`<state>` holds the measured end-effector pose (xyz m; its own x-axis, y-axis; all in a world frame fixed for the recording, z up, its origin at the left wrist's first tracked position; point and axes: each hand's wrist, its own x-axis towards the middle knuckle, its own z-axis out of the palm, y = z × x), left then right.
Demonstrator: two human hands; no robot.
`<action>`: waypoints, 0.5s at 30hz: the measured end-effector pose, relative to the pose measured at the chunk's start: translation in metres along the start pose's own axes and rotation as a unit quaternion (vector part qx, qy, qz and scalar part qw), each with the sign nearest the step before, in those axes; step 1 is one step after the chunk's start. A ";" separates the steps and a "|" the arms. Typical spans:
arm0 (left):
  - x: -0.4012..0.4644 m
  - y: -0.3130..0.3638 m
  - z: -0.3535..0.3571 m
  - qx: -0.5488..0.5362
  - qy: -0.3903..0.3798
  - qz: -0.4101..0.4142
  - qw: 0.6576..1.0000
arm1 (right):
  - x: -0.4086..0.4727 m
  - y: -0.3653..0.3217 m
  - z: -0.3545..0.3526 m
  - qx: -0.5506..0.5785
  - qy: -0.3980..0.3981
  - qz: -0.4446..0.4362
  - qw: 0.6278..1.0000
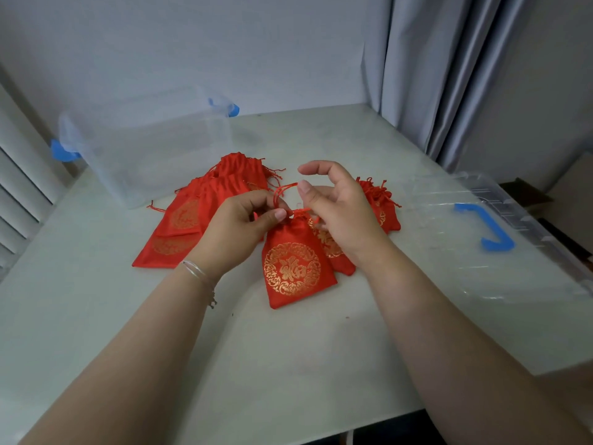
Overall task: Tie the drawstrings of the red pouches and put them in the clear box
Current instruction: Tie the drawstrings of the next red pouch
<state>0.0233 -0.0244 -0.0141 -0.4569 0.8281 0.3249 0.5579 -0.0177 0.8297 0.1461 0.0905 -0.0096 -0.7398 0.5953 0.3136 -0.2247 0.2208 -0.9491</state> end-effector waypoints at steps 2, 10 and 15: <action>-0.001 0.001 -0.002 0.011 -0.004 0.020 1.000 | 0.002 -0.001 -0.002 0.032 -0.023 0.011 0.999; -0.001 0.000 -0.007 0.031 0.011 0.004 0.999 | 0.004 -0.001 -0.003 0.156 -0.043 0.027 0.986; -0.001 0.002 -0.008 -0.127 0.062 -0.102 0.985 | 0.004 -0.002 -0.006 0.166 -0.060 0.039 0.983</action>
<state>0.0194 -0.0294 -0.0086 -0.6318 0.7543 0.1787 0.2611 -0.0099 0.9653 0.1475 0.0976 -0.0062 -0.8284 0.5004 0.2518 -0.3439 -0.0994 -0.9337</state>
